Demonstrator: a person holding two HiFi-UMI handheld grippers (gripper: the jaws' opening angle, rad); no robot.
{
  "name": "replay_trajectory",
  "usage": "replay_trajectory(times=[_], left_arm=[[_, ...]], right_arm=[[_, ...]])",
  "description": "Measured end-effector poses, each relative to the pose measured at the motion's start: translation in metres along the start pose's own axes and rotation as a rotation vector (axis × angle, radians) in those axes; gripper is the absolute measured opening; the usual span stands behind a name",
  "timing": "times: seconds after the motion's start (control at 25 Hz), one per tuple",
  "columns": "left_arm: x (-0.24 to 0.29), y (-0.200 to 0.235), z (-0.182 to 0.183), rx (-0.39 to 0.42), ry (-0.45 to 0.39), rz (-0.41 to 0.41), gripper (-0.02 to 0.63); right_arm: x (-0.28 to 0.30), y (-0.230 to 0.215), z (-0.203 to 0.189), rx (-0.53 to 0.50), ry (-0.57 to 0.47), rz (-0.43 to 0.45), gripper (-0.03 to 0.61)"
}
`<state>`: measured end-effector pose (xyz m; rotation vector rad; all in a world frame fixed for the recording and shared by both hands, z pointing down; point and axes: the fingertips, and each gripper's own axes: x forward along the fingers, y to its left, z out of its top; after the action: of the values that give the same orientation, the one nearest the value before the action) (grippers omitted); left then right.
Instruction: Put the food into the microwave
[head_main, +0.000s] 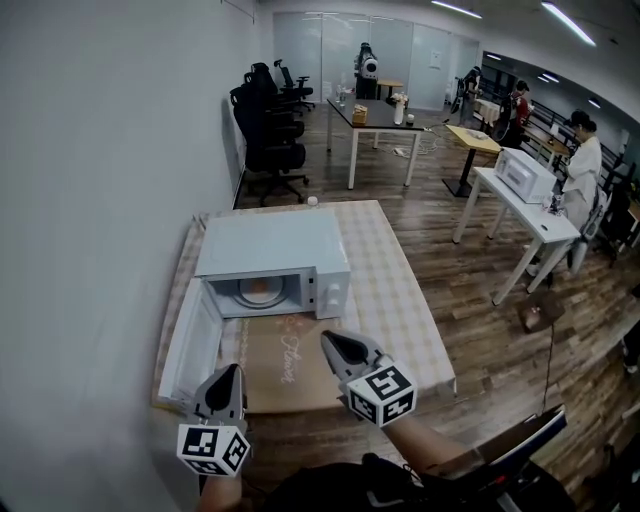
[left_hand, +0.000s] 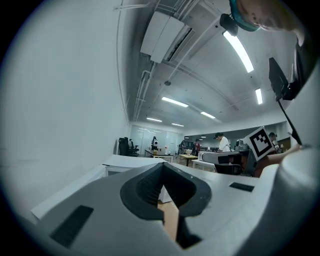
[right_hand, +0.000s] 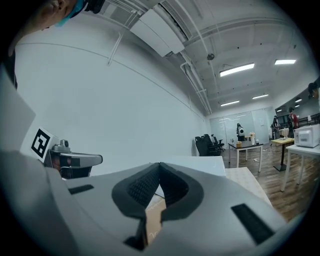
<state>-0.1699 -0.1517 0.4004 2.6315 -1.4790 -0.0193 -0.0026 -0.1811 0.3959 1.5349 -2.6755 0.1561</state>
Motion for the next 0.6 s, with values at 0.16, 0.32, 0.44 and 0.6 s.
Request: replay_trajectory(times=[0.16,0.32,0.44,0.6], left_arm=[[0.003,-0.016,0.003,0.003,0.004,0.006,0.008],[0.006,-0.028,0.008,0.000,-0.005,0.008,0.008],[0.009,-0.035,0.013,0.017,-0.029,0.027,0.008],[0.017,-0.041,0.017,0.055,-0.044,0.050,0.008]], right_arm=[[-0.011,-0.010,0.008,-0.017,-0.015,0.006,0.008],[-0.019,-0.019,0.012,-0.019,-0.021,0.015,0.008],[-0.023,-0.025,0.013,-0.017,-0.024,0.021,0.008],[-0.027,-0.033,0.013,-0.010,-0.035,0.026,0.008]])
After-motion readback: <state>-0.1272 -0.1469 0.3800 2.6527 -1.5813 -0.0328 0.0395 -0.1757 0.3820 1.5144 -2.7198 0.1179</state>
